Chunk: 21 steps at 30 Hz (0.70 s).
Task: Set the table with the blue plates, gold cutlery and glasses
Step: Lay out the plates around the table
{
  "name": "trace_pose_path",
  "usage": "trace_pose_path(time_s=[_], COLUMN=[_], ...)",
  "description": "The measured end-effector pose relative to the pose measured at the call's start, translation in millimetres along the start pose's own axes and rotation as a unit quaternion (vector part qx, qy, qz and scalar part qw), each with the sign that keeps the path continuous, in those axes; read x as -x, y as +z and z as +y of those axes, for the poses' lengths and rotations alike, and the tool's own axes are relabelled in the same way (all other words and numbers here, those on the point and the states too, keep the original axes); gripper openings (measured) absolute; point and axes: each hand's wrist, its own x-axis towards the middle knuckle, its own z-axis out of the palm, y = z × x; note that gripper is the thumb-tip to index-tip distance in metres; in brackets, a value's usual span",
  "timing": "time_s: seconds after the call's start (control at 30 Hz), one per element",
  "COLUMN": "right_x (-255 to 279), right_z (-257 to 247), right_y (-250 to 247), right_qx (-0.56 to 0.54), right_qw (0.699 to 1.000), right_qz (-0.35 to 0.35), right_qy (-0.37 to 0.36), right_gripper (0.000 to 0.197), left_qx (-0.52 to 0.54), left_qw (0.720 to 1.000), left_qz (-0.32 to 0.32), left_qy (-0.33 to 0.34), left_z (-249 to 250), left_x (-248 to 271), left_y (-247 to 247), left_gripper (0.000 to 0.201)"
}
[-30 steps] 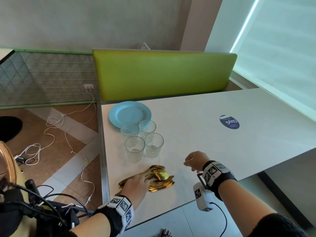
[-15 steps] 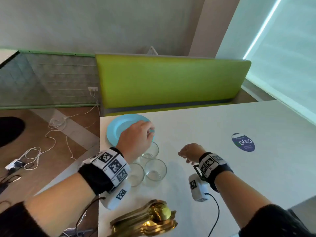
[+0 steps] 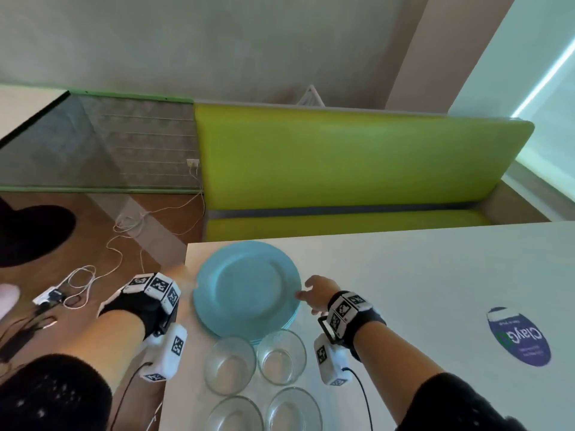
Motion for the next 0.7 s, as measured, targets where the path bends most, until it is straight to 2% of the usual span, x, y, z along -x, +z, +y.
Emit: trace_pose_path(time_s=[0.07,0.27,0.37,0.47,0.57,0.63,0.7], right_x=[-14.5,-44.0,-50.0,-48.7,-35.2,-19.9,3.0], right_z=[2.8,5.9,11.0,15.4,18.1,19.2,19.4], right_y=[10.7,22.9,20.3,10.6,-8.7,-25.9,-43.0], right_qx=[-0.049,-0.072,-0.076,-0.112,-0.154,-0.167,-0.183], right_qw=[0.999,0.996,0.997,0.993,0.984,0.979,0.972], right_qz=[-0.016,-0.052,-0.021,0.015,0.064,0.098,0.125], right_qy=[0.007,-0.011,-0.022,-0.036,-0.057,-0.067,-0.075], right_gripper=[0.053,0.062,0.066,0.068,0.07,0.07,0.066], left_qx=[0.014,0.121,0.168,0.22,0.329,0.338,0.357], left_qw=[1.0,0.992,0.986,0.975,0.943,0.939,0.93], left_qz=[-0.02,-0.027,-0.001,0.017,0.012,0.029,0.035], left_qy=[-0.014,-0.03,-0.022,0.008,0.034,0.057,0.085], left_z=[-9.7,-8.6,-13.6,8.3,36.0,48.4,57.3], left_x=[-23.7,-55.2,-71.5,-49.4,-28.2,-19.2,-10.6], left_y=[16.7,33.7,35.5,15.5,-14.9,-33.2,-49.2], left_gripper=[0.038,0.027,0.028,0.022,0.013,0.006,0.008])
